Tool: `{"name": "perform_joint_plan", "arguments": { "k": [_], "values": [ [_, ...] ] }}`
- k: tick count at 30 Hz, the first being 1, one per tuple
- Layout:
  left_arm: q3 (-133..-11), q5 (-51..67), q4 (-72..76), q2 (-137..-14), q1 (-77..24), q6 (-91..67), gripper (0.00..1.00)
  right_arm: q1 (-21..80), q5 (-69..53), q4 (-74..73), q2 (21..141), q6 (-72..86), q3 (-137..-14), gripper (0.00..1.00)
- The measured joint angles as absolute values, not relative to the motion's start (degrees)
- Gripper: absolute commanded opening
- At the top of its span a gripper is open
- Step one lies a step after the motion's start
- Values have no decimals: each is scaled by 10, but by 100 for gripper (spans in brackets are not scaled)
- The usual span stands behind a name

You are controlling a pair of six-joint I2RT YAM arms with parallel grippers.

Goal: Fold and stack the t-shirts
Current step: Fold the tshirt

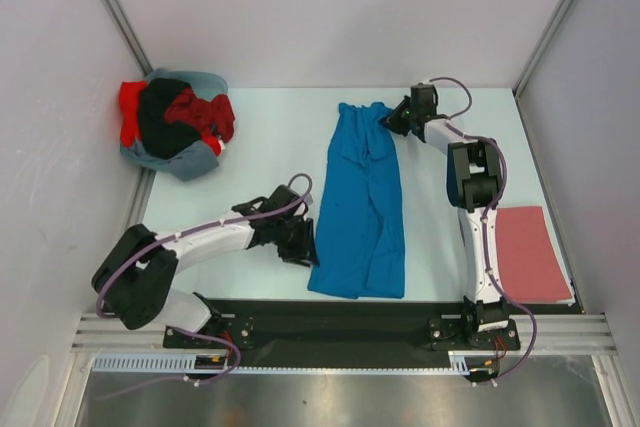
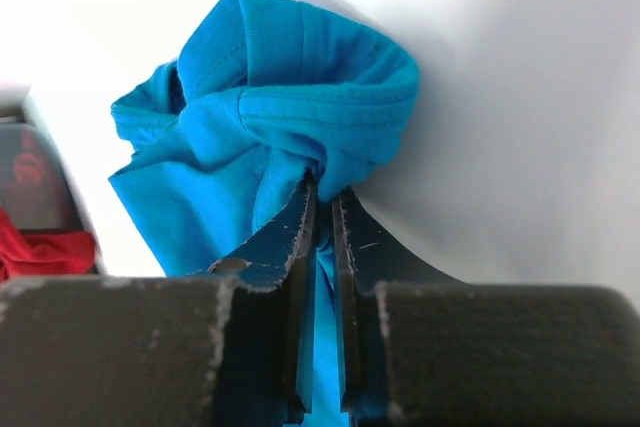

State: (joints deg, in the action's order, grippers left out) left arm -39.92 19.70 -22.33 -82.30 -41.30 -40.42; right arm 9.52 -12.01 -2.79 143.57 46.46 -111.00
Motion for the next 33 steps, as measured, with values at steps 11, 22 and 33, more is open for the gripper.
{"name": "perform_joint_plan", "arguments": {
  "k": [11, 22, 33],
  "values": [
    [-552, 147, -237, -853, -293, -322, 54, 25, -124, -110, 1435, 373, -1151, 7],
    [-854, 170, -169, -1185, -239, -313, 59, 26, -138, -175, 1463, 324, -1233, 54],
    [-1066, 155, -110, -1334, -224, -319, 63, -6, -210, -160, 1441, 317, -1192, 64]
  ]
}}
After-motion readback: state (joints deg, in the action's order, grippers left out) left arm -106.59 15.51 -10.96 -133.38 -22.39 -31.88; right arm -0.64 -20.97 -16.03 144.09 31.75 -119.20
